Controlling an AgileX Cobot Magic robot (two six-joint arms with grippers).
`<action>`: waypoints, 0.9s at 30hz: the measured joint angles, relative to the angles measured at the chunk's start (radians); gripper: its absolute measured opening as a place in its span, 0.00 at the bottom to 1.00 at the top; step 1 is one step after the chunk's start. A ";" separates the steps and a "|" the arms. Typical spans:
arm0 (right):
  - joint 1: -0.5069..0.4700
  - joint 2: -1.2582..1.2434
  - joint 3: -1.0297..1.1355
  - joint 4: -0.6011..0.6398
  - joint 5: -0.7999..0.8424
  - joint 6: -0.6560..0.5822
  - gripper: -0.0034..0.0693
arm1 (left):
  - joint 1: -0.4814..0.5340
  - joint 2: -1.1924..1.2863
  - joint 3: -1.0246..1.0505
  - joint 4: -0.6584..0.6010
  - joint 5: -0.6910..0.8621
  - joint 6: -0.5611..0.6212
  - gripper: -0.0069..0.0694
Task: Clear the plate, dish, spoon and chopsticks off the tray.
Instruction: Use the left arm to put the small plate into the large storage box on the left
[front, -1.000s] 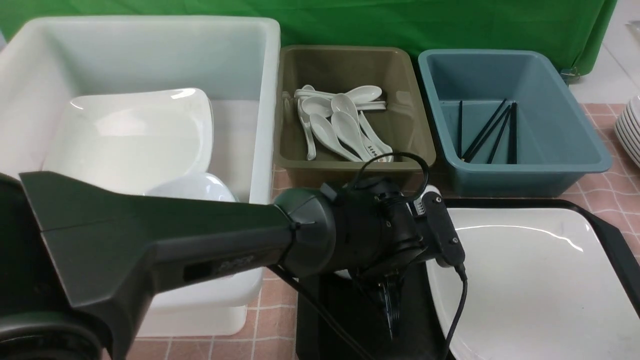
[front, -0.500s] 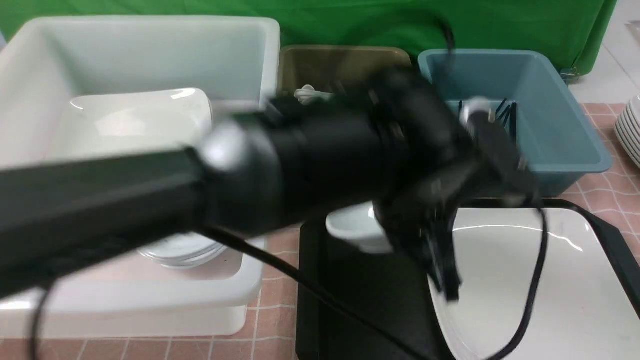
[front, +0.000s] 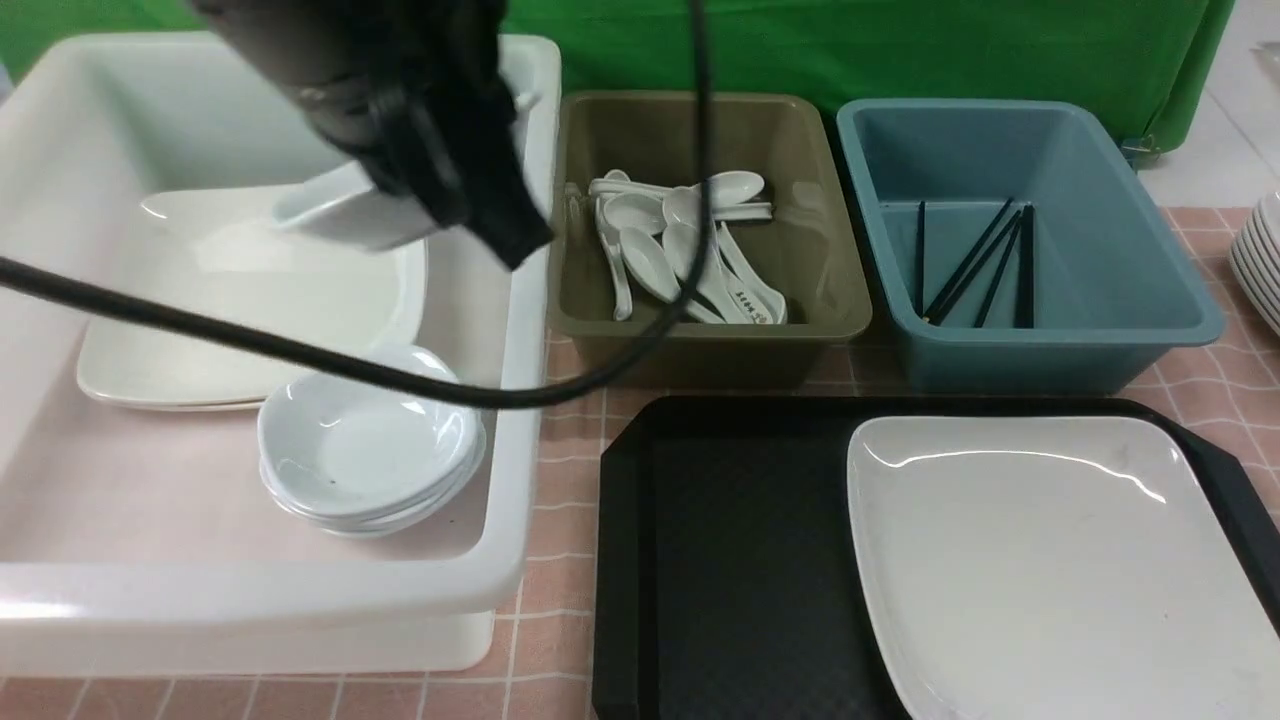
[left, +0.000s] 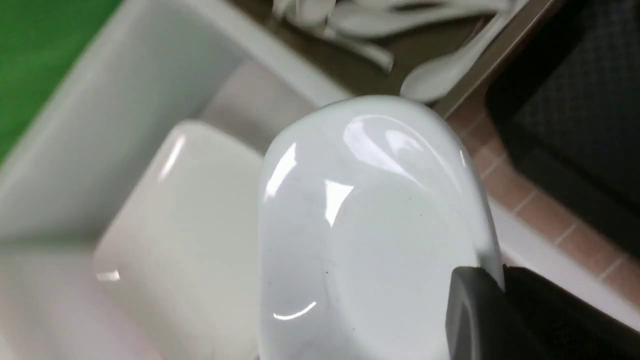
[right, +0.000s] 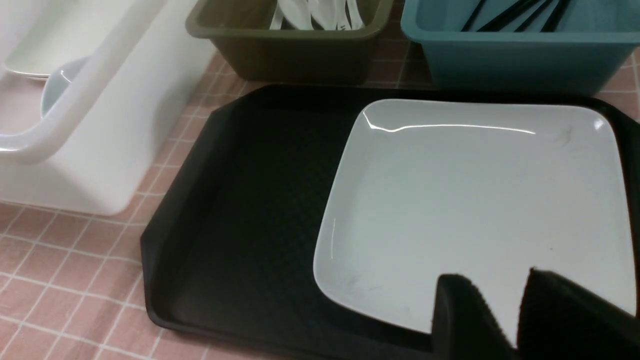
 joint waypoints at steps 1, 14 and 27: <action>0.000 0.000 0.000 0.000 0.000 0.000 0.38 | 0.000 0.000 0.009 -0.004 -0.005 0.000 0.11; 0.000 0.000 0.000 0.000 0.000 0.000 0.38 | 0.187 0.042 0.440 -0.096 -0.374 0.207 0.11; 0.000 0.000 0.000 0.000 0.001 0.000 0.38 | 0.187 0.051 0.485 -0.124 -0.448 0.179 0.44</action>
